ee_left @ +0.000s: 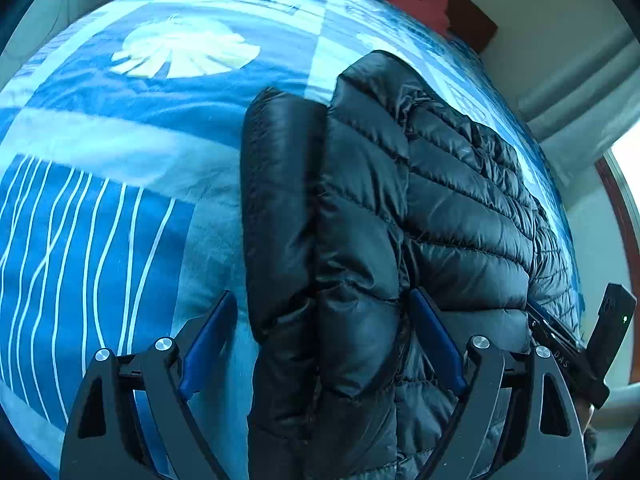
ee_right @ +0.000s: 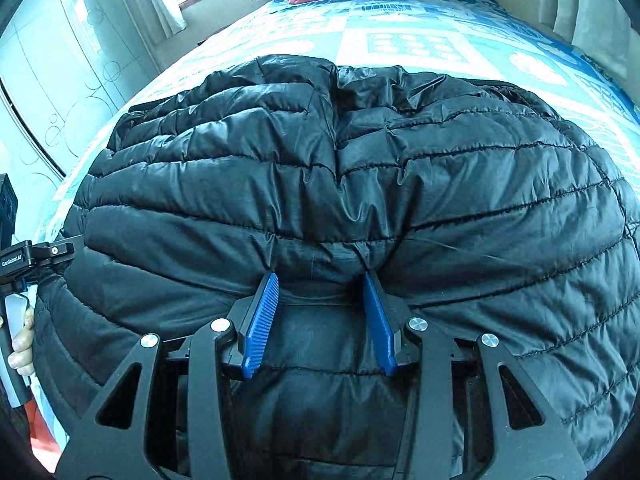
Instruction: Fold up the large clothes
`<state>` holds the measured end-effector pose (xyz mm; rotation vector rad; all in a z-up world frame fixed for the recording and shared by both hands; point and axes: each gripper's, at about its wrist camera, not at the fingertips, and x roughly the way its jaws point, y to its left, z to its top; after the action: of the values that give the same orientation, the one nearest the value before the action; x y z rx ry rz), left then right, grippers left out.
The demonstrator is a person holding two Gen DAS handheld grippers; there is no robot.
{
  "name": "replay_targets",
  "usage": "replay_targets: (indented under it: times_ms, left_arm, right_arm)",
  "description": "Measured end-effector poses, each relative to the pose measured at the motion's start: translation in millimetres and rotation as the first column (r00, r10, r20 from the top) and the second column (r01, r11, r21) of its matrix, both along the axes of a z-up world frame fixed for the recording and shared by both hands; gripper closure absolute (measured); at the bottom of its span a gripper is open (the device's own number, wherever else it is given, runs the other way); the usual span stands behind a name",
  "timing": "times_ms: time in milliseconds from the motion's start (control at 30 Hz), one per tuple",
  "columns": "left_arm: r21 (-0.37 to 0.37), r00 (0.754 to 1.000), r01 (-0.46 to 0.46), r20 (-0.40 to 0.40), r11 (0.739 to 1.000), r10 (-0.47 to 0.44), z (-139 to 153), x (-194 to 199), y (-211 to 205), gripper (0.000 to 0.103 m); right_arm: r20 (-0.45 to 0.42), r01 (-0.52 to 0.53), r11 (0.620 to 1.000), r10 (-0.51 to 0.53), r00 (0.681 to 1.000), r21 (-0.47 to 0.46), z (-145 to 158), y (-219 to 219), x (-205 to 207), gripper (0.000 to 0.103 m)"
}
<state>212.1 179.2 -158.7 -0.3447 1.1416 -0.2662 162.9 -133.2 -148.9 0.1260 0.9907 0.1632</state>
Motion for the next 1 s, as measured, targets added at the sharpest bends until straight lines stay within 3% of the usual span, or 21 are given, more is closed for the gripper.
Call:
replay_targets:
  times_ms: [100,233,300,367,500,633,667,700,733,800,867,1000]
  left_arm:
    - [-0.042,0.999,0.049,0.011,0.998,-0.048,2.6,-1.2,-4.5,0.046]
    - [-0.102,0.998,0.06,0.002,0.993,-0.06,4.2,-0.7,-4.2,0.063]
    - [-0.087,0.998,0.066,0.007,0.994,-0.066,6.9,-1.2,-7.5,0.064]
    - [-0.02,0.995,0.092,0.033,0.996,-0.092,10.1,-1.7,-15.4,0.06]
    - [0.101,0.996,0.063,0.051,0.993,-0.068,11.1,-1.1,-16.5,0.02]
    - [0.037,0.997,0.067,0.027,0.997,-0.068,5.4,-2.3,-6.7,0.021]
    - [0.017,0.996,0.087,0.026,0.996,-0.087,3.8,-2.4,-8.3,0.028]
    - [-0.019,0.994,0.106,0.024,0.994,-0.105,3.2,-1.7,-7.1,0.046]
    - [-0.081,0.993,0.117,0.012,0.99,-0.116,2.1,-1.3,-5.5,0.057]
    - [-0.139,0.994,0.109,-0.008,0.984,-0.111,2.2,0.5,-3.0,0.069]
    - [-0.159,0.995,0.101,-0.002,0.982,-0.103,9.9,-0.7,-1.9,0.075]
    - [-0.121,0.993,0.104,0.066,0.987,-0.096,48.5,-10.5,-12.9,0.079]
  right_arm:
    - [0.008,0.001,1.0,-0.001,1.0,-0.011,-1.5,3.6,-2.7,0.06]
    - [0.009,0.0,1.0,0.0,1.0,-0.012,-3.1,5.9,-3.6,0.06]
    - [0.009,0.001,1.0,-0.001,1.0,-0.012,-2.5,4.4,-2.9,0.06]
    - [0.011,0.0,1.0,0.0,1.0,-0.015,-2.6,5.7,-4.9,0.06]
    - [0.011,0.0,1.0,0.0,1.0,-0.014,-2.8,5.5,-4.4,0.06]
    - [0.013,0.001,1.0,0.0,1.0,-0.016,-2.5,5.1,-4.6,0.06]
    - [0.015,0.001,1.0,0.0,1.0,-0.017,-2.3,6.5,-5.3,0.06]
    - [0.017,0.001,1.0,-0.001,1.0,-0.019,-1.9,8.0,-6.0,0.06]
    - [0.018,0.001,1.0,-0.001,1.0,-0.021,-1.0,9.3,-6.3,0.06]
    - [0.018,0.001,1.0,-0.001,1.0,-0.02,0.7,8.4,-6.4,0.06]
    - [0.019,0.001,1.0,-0.001,1.0,-0.018,1.6,8.5,-6.6,0.06]
    - [0.029,0.002,1.0,-0.001,1.0,-0.02,4.8,8.5,-7.8,0.06]
